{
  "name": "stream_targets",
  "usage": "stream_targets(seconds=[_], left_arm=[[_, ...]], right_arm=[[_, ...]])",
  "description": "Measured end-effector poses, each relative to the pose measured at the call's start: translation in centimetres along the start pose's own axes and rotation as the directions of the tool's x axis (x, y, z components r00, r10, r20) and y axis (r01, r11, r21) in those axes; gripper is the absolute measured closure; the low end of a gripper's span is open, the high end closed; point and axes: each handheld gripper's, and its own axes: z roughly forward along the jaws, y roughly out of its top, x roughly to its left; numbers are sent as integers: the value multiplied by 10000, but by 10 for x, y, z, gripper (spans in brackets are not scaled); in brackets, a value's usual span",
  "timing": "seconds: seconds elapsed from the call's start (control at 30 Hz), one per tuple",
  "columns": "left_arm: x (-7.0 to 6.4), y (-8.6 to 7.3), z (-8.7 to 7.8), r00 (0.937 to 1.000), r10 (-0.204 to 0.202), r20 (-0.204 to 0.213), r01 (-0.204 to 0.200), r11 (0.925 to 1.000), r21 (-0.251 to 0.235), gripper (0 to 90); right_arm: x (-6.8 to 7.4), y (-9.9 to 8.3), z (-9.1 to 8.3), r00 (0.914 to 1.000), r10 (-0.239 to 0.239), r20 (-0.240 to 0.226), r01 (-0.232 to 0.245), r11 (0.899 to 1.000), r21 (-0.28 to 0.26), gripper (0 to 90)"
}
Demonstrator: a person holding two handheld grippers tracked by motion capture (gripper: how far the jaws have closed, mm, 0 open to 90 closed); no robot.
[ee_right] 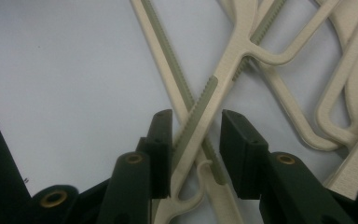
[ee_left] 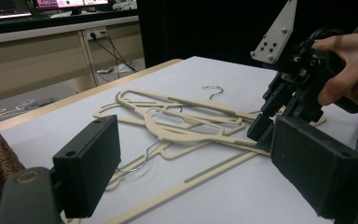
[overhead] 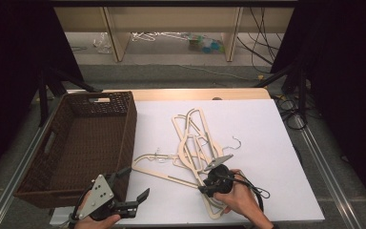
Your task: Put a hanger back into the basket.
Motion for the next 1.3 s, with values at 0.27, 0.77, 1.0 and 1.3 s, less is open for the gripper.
stream_targets(seconds=[0.27,0.77,1.0,1.3], left_arm=[[0,0,0,10000,3,19,-3,10000,-9,158],[-2,-1,1,10000,5,88,-5,10000,60,159],[-2,-1,2,10000,37,76,-37,10000,70,159],[-2,-1,3,9998,162,148,-164,9998,91,159]], right_arm=[[-10,-1,-6,9991,64,421,-78,9994,330,709],[-18,4,1,9937,381,1053,-432,9980,467,710],[-18,5,-1,9947,228,1004,-310,9962,813,700],[-23,16,5,9901,390,1347,-459,9978,483,667]])
